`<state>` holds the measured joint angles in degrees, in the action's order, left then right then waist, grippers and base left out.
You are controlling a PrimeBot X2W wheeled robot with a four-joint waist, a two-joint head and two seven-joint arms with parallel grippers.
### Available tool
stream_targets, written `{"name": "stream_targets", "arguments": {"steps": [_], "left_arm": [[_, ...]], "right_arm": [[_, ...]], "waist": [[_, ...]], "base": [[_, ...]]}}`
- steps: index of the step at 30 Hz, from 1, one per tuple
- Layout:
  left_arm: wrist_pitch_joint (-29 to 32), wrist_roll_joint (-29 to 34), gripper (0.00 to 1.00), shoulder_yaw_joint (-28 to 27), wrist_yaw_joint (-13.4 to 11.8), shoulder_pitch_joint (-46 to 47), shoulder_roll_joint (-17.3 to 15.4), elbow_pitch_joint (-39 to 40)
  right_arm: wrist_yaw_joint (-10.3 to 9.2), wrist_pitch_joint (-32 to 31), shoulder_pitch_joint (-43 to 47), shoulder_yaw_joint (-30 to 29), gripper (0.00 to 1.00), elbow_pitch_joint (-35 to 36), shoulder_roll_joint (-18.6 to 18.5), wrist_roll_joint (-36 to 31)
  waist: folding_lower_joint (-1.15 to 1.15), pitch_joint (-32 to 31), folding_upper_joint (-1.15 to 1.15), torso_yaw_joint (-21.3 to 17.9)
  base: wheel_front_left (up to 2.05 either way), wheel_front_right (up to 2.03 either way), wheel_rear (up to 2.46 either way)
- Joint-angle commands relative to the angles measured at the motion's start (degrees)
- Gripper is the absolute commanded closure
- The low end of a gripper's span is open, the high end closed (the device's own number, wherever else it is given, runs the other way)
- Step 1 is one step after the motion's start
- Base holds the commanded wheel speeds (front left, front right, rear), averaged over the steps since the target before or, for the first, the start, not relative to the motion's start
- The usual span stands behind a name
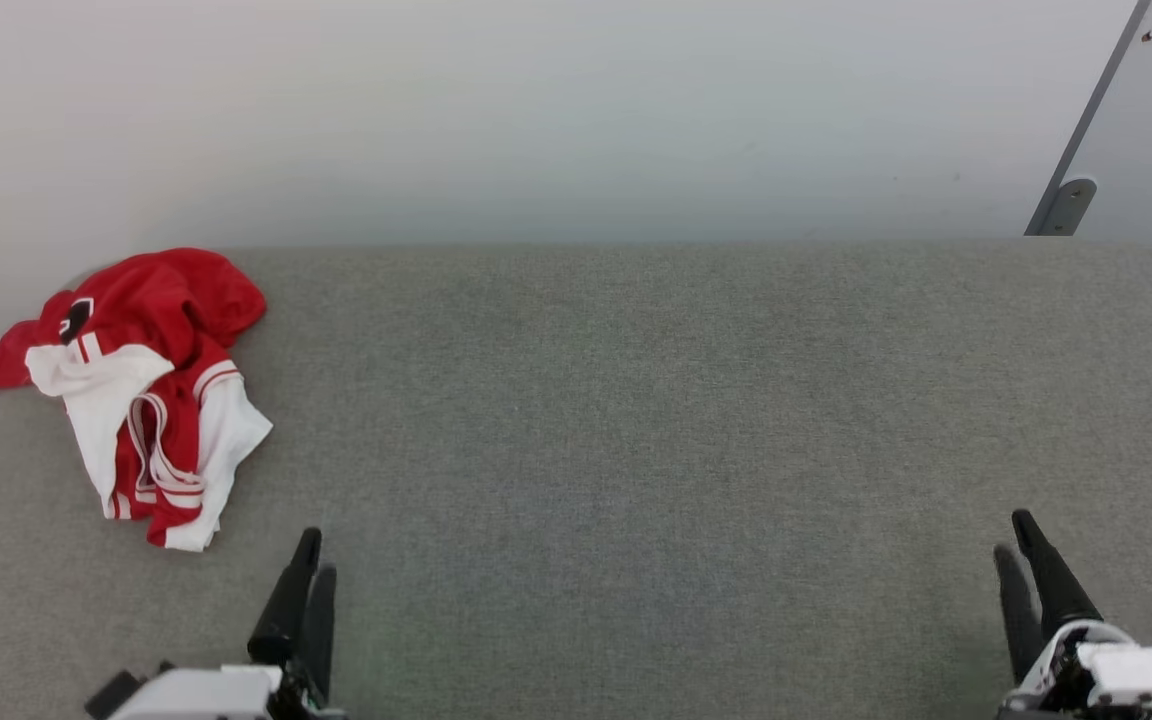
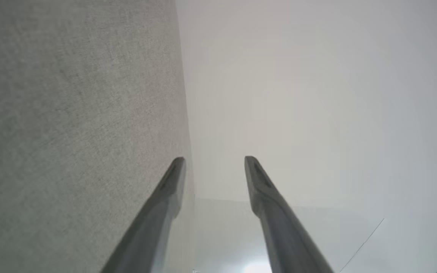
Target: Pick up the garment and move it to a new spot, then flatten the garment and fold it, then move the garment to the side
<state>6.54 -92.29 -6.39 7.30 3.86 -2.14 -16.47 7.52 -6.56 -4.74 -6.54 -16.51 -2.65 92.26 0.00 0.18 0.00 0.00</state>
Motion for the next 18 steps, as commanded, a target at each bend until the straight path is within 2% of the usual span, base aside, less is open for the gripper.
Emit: {"name": "stream_targets", "arguments": {"steps": [1,18], "left_arm": [[-0.12,-0.17,0.0,0.14,0.0,0.04,-0.02,0.34],[-1.98,-3.03,0.0,2.38,0.05,-0.47,-0.23,3.99]], "right_arm": [[0.0,0.29,-0.09,0.31,0.0,0.15,0.0,-0.04],[-0.01,5.05,-0.83,4.73,0.0,2.19,-0.08,-1.13]], "waist": [[0.0,0.0,0.0,0.0],[0.0,-0.12,0.0,-0.03]], "base": [[0.0,0.0,0.0],[0.0,0.0,0.0]]}}
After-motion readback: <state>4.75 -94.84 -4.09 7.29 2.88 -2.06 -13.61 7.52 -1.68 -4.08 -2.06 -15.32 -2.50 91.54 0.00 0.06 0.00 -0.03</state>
